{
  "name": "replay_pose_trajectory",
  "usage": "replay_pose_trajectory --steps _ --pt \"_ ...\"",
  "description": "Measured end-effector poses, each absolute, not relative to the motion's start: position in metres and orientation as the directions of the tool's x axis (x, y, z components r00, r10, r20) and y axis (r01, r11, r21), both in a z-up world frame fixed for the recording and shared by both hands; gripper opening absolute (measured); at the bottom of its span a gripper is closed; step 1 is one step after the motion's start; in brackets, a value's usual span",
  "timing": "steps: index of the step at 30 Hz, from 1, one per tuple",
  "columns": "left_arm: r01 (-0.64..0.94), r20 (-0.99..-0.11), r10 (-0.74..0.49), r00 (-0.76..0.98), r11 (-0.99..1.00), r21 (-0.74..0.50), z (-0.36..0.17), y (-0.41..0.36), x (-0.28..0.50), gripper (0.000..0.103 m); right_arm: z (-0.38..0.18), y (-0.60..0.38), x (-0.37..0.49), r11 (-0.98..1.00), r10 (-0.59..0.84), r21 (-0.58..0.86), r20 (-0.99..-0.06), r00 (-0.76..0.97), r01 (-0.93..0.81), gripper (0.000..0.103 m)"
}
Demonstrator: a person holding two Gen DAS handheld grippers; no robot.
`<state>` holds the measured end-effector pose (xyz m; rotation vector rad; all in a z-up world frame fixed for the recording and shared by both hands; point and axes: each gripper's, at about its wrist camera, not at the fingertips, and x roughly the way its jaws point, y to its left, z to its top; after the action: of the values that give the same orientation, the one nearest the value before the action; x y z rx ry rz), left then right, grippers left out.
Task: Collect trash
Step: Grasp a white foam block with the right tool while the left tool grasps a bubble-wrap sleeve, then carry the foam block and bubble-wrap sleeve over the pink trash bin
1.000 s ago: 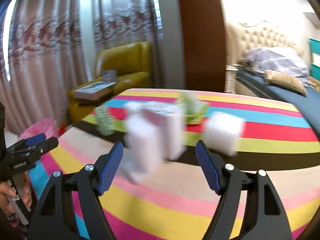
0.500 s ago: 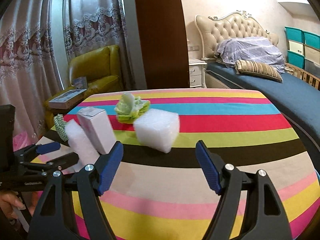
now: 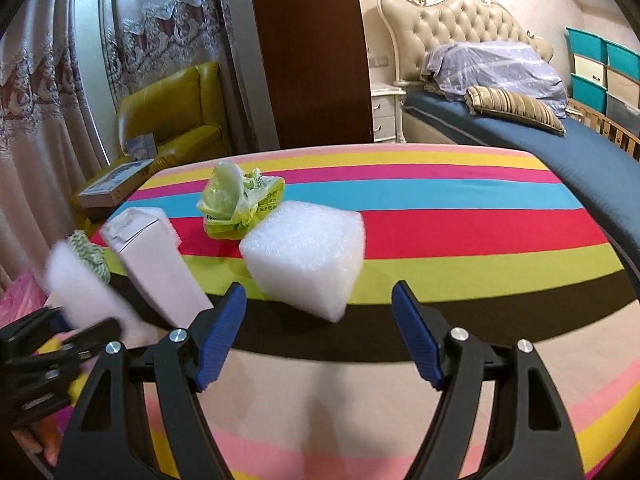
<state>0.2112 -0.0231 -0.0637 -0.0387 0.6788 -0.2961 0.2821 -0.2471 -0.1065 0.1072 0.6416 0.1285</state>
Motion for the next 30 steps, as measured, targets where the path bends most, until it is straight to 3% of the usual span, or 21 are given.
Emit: replay_pose_trajectory --steps 5,11,16,17,30 --pt "0.131 -0.562 -0.151 0.814 0.988 -0.076 -0.052 0.016 0.197 0.047 -0.108 -0.23 0.302 0.988 0.136 0.136 -0.606 0.784 -0.067 0.077" --pt "0.058 -0.536 -0.092 0.839 0.995 -0.079 -0.049 0.041 0.194 0.047 -0.111 -0.213 0.323 0.996 0.068 0.09 -0.63 0.773 -0.014 0.078" --pt "0.07 -0.545 -0.095 0.833 0.995 -0.067 -0.054 0.038 0.196 0.048 -0.118 -0.211 0.338 0.998 0.002 0.05 -0.686 0.728 0.044 0.077" --pt "0.067 -0.54 -0.095 0.836 0.995 -0.072 -0.053 0.038 0.197 0.048 -0.118 -0.212 0.339 0.998 -0.004 0.048 -0.685 0.729 0.051 0.072" --pt "0.086 -0.513 -0.046 0.857 0.995 0.054 -0.049 0.016 0.191 0.048 -0.119 -0.228 0.333 0.991 0.007 0.103 -0.661 0.75 0.082 0.069"
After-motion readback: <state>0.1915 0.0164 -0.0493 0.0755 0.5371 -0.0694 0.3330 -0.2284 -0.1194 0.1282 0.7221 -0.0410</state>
